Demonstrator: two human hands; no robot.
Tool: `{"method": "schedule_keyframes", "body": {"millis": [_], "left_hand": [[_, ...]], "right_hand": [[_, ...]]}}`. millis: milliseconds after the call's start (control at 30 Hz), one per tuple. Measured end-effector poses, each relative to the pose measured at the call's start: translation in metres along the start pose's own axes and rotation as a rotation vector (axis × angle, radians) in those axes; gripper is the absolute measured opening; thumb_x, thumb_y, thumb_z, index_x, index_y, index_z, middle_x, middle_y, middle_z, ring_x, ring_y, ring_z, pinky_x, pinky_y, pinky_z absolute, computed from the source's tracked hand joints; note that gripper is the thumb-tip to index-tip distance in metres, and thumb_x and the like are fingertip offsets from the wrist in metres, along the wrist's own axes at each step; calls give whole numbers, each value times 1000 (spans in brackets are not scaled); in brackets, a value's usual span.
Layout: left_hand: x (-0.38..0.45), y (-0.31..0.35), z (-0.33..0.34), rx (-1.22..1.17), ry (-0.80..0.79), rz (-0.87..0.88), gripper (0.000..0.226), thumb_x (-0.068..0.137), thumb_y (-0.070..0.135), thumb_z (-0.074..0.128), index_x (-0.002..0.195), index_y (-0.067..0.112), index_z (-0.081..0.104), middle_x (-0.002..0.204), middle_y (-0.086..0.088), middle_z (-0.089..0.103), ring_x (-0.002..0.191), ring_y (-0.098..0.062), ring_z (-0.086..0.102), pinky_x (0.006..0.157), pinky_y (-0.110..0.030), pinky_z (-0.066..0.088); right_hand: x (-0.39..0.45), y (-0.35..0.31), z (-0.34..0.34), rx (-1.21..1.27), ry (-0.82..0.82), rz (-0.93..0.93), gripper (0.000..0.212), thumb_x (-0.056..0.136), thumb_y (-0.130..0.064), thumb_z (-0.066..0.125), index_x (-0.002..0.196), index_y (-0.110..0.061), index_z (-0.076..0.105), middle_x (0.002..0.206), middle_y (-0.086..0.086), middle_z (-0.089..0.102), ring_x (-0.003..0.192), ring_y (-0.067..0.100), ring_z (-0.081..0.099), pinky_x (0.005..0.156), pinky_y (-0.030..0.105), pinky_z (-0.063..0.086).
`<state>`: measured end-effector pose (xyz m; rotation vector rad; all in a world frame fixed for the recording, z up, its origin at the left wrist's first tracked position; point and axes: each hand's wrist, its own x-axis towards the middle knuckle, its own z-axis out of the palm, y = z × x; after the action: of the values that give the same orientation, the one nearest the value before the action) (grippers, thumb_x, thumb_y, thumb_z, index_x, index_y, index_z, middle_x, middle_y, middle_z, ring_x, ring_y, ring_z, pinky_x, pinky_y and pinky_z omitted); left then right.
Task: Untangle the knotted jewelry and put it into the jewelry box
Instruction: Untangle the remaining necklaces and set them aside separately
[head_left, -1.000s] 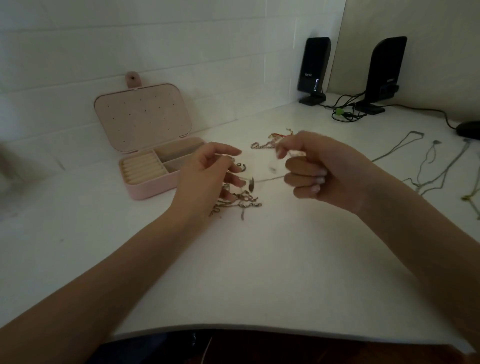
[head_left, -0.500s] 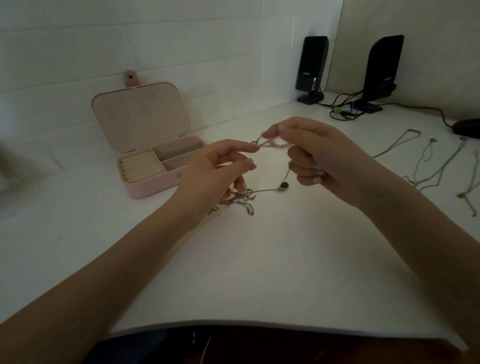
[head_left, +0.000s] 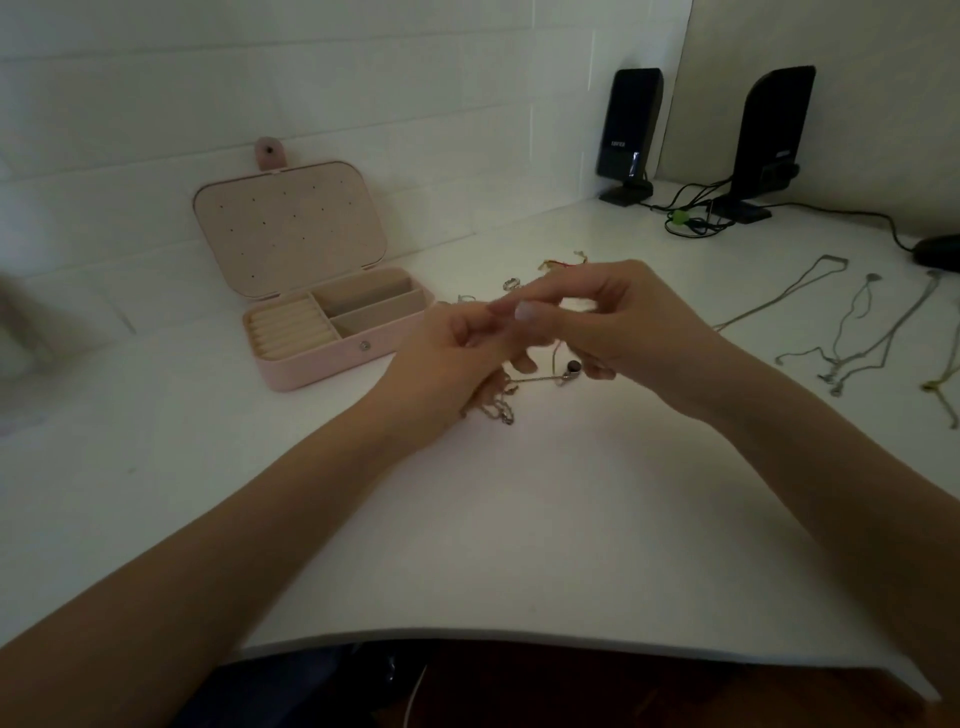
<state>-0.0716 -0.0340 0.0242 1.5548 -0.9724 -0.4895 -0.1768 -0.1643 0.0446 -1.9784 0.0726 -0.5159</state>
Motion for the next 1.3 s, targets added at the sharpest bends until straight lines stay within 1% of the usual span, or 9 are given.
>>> {"method": "schedule_keyframes", "body": {"millis": [267,400,500,567,667,767,900,1067,1300], "left_hand": [[3,4,-6,-107,68,-66,24,97,25,51,82,19,68,62,9,62,40,-7,39,37,-14,25],[4,4,-7,-86,172,13,32,102,26,42,79,15,62,55,4,58,39,-8,39,37,-15,27],[6,4,-10,-99,287,35,37,103,24,39,73,13,57,54,0,54,40,-10,38,37,-16,27],[7,3,-13,-106,389,54,37,104,21,38,71,13,53,57,-5,53,41,-8,40,37,-15,28],[8,2,-20,-97,556,97,36,103,18,38,70,13,48,60,-5,51,41,-4,45,38,-13,31],[11,-1,-27,-135,640,67,35,102,18,38,68,14,45,54,-2,48,38,-7,45,35,-16,31],[14,-4,-28,-222,704,-98,33,100,17,36,69,13,47,52,-4,48,36,-13,46,37,-22,45],[13,-5,-22,-285,714,-157,27,97,11,35,80,14,56,68,-8,59,40,-15,55,45,-29,55],[13,-11,-27,-126,717,-222,31,98,14,30,106,14,59,67,-5,63,37,-9,58,35,-17,42]], "right_hand": [[7,15,-12,-28,188,83,13,88,-27,66,96,-34,74,99,-13,73,47,3,48,46,19,43],[9,23,-24,-292,-23,195,20,95,-33,55,105,-47,64,102,-24,64,66,-4,60,57,12,49],[9,34,-25,-566,-228,257,21,89,-28,66,102,-44,68,101,-23,63,80,-4,60,79,18,51],[9,37,-20,-574,-153,247,15,81,-26,74,88,-39,73,93,-12,70,79,4,63,79,19,51],[9,38,-14,-607,-40,154,16,83,-14,70,75,-27,69,73,-19,63,67,5,57,58,3,39],[12,42,-17,-628,58,132,15,92,-10,57,83,-21,61,82,-11,60,71,8,57,59,4,39],[17,38,-27,-277,310,244,11,99,-10,46,97,-9,57,83,2,61,65,11,61,57,20,53],[17,37,-29,-322,443,167,9,97,-9,50,98,-10,59,82,-5,53,64,8,55,55,11,51],[14,33,-42,-251,602,160,11,94,-10,58,100,-13,67,85,-4,64,63,2,63,66,12,54]]}}
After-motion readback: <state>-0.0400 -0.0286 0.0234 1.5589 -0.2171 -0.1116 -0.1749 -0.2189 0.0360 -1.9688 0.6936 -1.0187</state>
